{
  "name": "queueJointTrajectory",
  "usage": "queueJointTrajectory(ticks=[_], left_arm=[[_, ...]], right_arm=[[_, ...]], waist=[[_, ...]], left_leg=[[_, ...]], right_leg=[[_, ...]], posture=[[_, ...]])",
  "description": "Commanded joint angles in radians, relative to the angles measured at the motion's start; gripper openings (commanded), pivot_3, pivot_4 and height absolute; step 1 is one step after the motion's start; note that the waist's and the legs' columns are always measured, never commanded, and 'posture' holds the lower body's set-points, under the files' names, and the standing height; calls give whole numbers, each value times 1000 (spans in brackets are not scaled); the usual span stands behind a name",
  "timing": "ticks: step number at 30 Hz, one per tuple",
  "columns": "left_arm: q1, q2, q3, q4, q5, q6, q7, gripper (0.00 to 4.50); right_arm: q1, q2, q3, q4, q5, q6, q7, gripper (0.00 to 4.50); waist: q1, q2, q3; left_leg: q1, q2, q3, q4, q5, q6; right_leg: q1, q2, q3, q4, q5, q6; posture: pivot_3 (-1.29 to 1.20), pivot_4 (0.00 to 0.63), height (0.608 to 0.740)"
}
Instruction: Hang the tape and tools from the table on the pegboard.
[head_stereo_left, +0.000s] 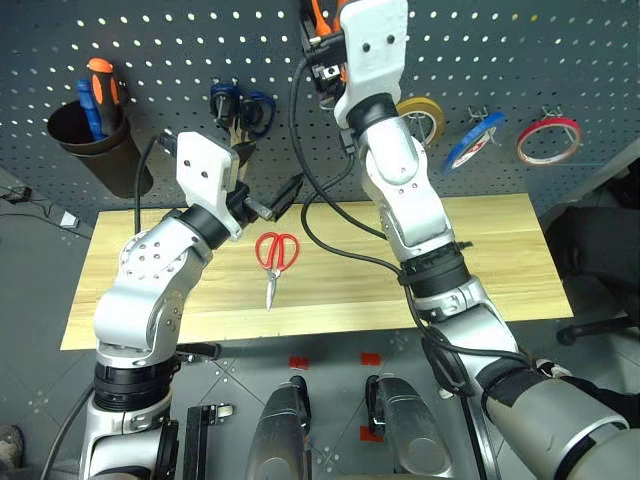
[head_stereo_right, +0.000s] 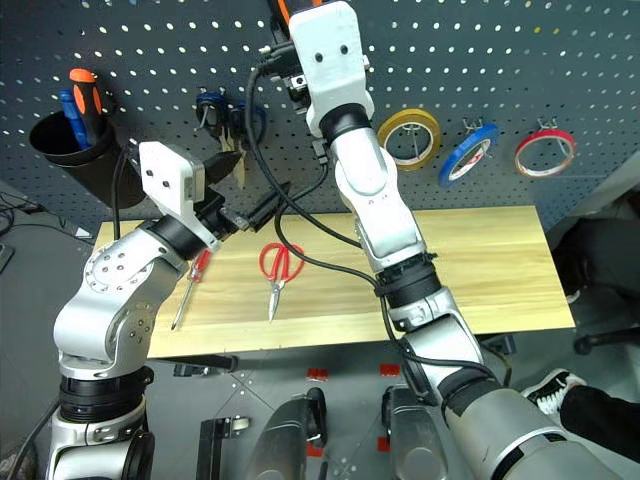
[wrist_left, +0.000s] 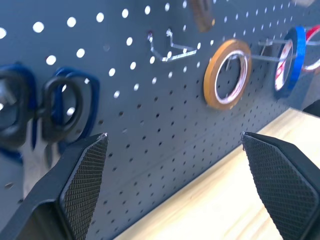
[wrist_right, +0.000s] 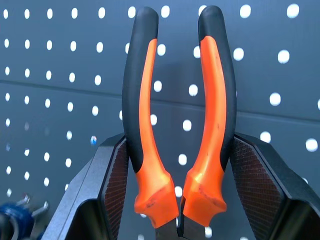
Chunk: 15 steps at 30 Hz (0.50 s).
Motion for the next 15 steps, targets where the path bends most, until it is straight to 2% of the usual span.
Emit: queueJointTrajectory(ticks=[1,10,15], left_arm=[[-19,-8,-5,-23,13,-8,13,4500],[-41,-24,-19,21,45,-44,15,4500],[-43,-43,-29,37,64,-64,15,4500]], right_arm=[[-86,-8,-14,117,-16,-158,-26,2730],[-129,-20,-3,404,-63,-336,-71,2730],[-141,-45,-6,490,-87,-382,-96,2730]], waist=[[0,0,0],[6,0,0],[11,0,0]], left_leg=[[0,0,0,0,0,0],[0,0,0,0,0,-1],[0,0,0,1,1,-1]], right_leg=[[0,0,0,0,0,0],[0,0,0,0,0,0],[0,0,0,1,0,0]], posture=[[-127,325,740],[-92,333,740],[-94,340,740]])
